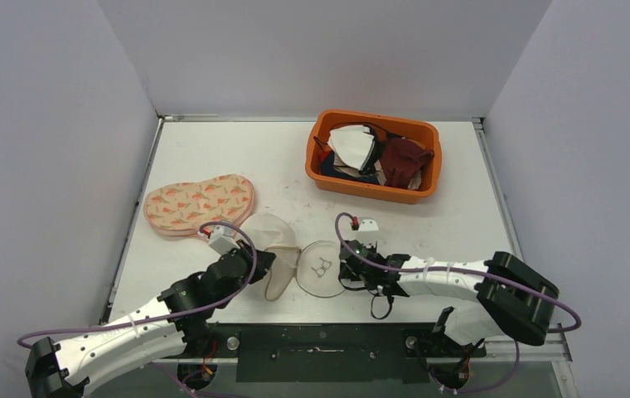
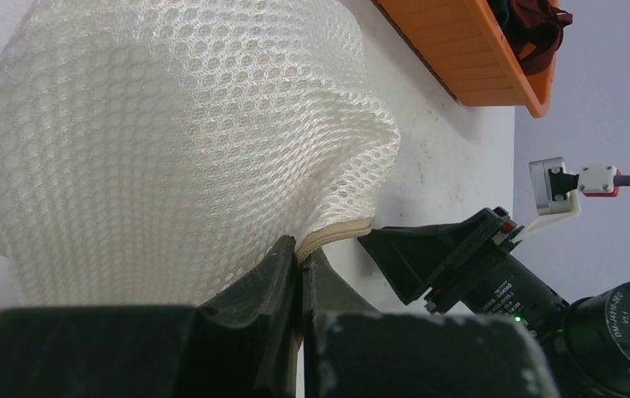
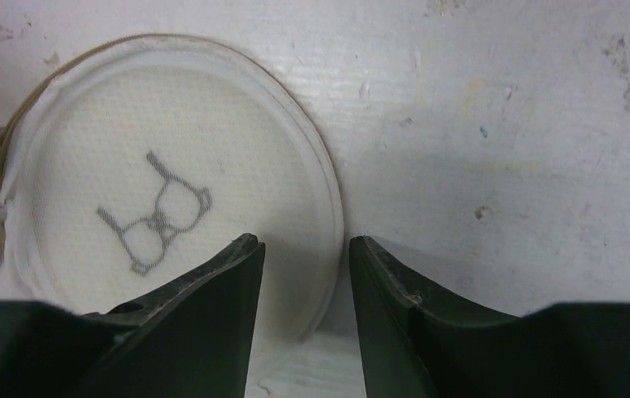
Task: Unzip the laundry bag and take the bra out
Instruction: Close the laundry bag at the center of the board.
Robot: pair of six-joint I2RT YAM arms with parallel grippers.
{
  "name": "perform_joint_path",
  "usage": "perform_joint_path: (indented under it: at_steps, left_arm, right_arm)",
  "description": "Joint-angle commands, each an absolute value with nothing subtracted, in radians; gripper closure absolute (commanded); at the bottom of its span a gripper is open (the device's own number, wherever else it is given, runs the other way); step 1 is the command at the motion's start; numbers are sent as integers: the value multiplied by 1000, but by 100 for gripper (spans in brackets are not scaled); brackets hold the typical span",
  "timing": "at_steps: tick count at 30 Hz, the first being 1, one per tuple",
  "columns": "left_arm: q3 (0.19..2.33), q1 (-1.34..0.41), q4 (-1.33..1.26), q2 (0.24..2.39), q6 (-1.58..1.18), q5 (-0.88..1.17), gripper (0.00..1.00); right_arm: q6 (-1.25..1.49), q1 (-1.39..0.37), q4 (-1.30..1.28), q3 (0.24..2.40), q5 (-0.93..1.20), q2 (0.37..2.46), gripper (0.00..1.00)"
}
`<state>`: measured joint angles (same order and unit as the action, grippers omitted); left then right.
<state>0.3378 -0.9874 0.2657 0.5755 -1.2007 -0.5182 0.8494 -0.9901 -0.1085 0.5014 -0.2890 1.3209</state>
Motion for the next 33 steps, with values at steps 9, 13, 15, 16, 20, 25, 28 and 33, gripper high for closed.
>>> perform_joint_path:
  at_steps: [9, 13, 15, 16, 20, 25, 28, 33]
  left_arm:
    - [349, -991, 227, 566, -1197, -508, 100]
    - [370, -992, 247, 568, -1183, -497, 100]
    - [385, -992, 255, 570, -1170, -490, 100]
    - [395, -992, 259, 573, -1164, -487, 100]
    - [436, -991, 266, 589, -1147, -476, 100]
    - [490, -989, 247, 637, -1135, -447, 100]
    - [533, -989, 243, 678, -1111, -412, 100]
    - [583, -972, 277, 743, -1066, -373, 100]
  right_arm:
    - [826, -1045, -247, 545, -388, 1512, 91]
    - [814, -1045, -313, 586, -404, 1380, 95]
    - [791, -1045, -379, 631, -420, 1277, 95]
    - [775, -1045, -414, 661, -429, 1219, 95]
    - [673, -1043, -574, 828, -436, 1046, 95]
    - [576, -1044, -766, 1090, -426, 1026, 95]
    - [541, -1045, -821, 1199, -440, 1016, 95]
    - [490, -1043, -826, 1267, -473, 964, 95]
